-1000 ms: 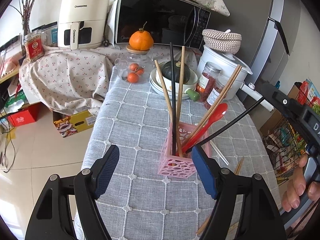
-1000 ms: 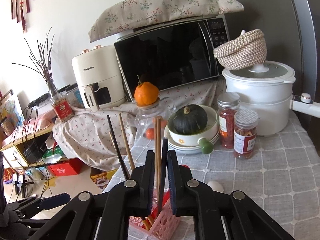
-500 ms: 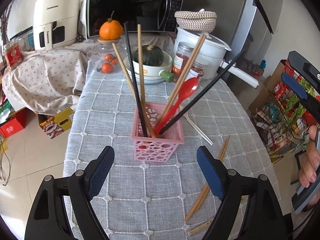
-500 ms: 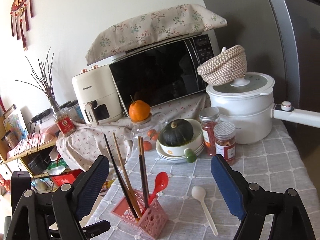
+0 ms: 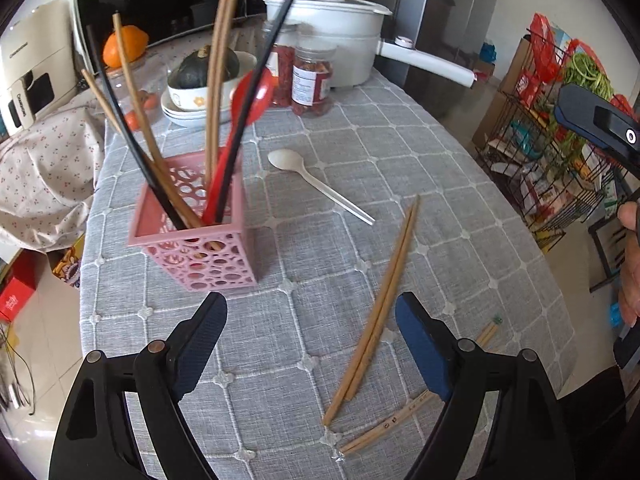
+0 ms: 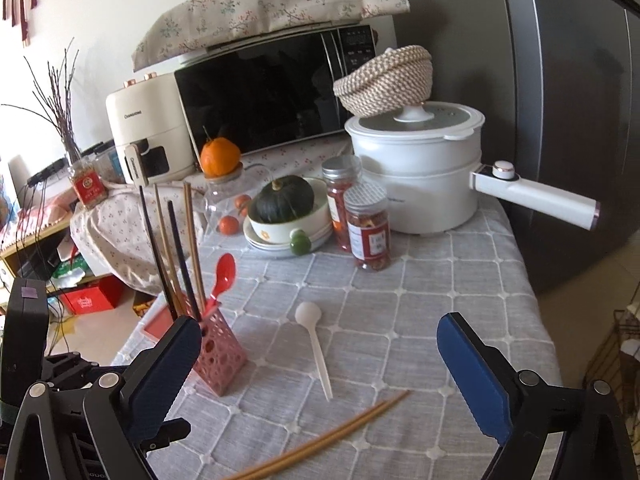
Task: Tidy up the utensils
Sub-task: 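Grasp a wooden chopstick with the left tool while the right tool grasps another wooden chopstick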
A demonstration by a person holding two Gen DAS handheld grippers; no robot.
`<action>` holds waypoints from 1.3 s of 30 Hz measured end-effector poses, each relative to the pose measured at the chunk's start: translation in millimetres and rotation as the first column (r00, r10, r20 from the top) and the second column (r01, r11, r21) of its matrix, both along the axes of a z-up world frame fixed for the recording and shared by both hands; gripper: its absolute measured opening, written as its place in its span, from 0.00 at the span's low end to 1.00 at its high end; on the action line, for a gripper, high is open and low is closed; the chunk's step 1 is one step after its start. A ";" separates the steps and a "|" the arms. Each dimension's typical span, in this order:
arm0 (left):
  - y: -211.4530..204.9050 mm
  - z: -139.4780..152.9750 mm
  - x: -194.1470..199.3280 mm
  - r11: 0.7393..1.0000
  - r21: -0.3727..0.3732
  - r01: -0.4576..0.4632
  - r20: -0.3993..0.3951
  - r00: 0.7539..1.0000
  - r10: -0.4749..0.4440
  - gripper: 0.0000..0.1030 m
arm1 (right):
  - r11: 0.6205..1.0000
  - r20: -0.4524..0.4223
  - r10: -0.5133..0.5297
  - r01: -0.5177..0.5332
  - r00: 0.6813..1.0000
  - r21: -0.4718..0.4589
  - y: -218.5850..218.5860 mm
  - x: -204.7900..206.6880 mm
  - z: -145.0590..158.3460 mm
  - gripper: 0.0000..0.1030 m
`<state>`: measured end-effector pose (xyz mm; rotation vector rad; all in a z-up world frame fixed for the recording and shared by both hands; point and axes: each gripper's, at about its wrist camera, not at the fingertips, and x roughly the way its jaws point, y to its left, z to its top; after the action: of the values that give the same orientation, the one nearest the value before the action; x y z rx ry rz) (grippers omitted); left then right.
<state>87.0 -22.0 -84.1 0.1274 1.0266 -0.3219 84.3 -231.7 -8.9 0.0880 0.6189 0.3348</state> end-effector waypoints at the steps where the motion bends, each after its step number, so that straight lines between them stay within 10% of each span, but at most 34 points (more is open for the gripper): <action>1: -4.8 -4.3 1.1 1.000 0.010 0.010 -0.010 1.000 -0.010 0.85 | 1.000 -0.019 -0.008 0.008 1.000 -0.015 -3.5 0.6 -4.2 0.95; 11: -49.0 -40.7 25.3 0.997 0.030 0.070 -0.121 0.990 -0.066 0.82 | 0.991 -0.287 -0.128 0.109 0.949 -0.083 -49.8 17.4 -52.5 0.95; 21: -70.1 -62.4 56.7 0.997 -0.048 0.057 -0.192 0.979 -0.065 0.16 | 0.985 -0.425 -0.172 0.162 0.889 -0.059 -69.5 27.2 -76.5 0.95; 39: -91.7 -82.1 75.0 0.998 -0.015 0.067 -0.170 0.983 -0.069 0.13 | 0.981 -0.457 -0.188 0.188 0.870 -0.046 -72.2 32.0 -82.9 0.95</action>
<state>162.0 -113.7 -166.2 0.1280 1.1914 -0.4049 116.3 -303.9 -91.9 0.2307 1.0746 0.1204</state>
